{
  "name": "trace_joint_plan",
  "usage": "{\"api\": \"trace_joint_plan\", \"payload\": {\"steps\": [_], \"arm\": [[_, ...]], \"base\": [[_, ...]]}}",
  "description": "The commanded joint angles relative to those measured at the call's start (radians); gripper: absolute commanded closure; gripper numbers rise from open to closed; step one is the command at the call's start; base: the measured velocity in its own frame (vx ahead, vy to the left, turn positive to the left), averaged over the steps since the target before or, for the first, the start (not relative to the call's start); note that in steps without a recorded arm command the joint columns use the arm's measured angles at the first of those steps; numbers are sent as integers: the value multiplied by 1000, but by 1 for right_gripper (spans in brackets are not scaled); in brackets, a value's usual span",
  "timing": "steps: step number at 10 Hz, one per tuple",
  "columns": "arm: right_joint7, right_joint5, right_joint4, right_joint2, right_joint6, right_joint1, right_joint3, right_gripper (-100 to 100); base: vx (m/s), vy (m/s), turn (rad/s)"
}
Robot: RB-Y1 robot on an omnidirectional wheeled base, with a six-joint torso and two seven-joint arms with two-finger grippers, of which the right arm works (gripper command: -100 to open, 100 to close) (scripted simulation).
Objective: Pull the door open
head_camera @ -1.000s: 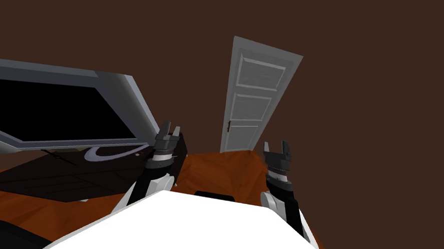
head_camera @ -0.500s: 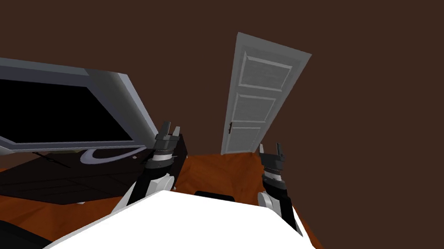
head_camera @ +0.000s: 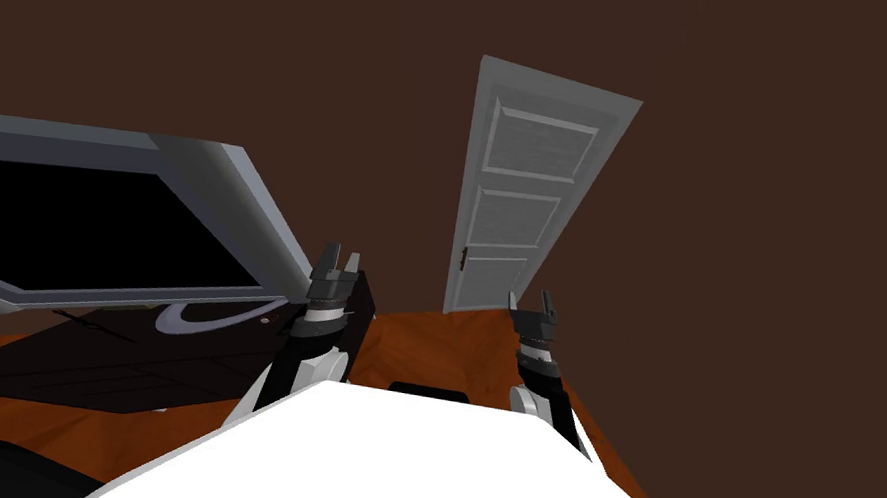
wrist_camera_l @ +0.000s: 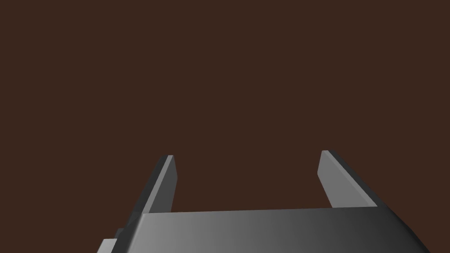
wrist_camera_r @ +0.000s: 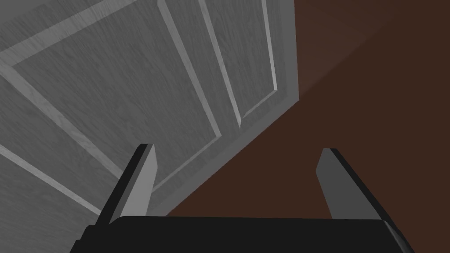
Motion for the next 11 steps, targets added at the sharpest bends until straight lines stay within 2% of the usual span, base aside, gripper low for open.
{"api": "trace_joint_plan", "payload": {"steps": [1,11], "arm": [[-49,-16,37,-16,-12,-8,11,-100],[-330,-106,279,-97,-89,-58,104,-100]], "base": [[92,18,47],[103,17,45]]}}
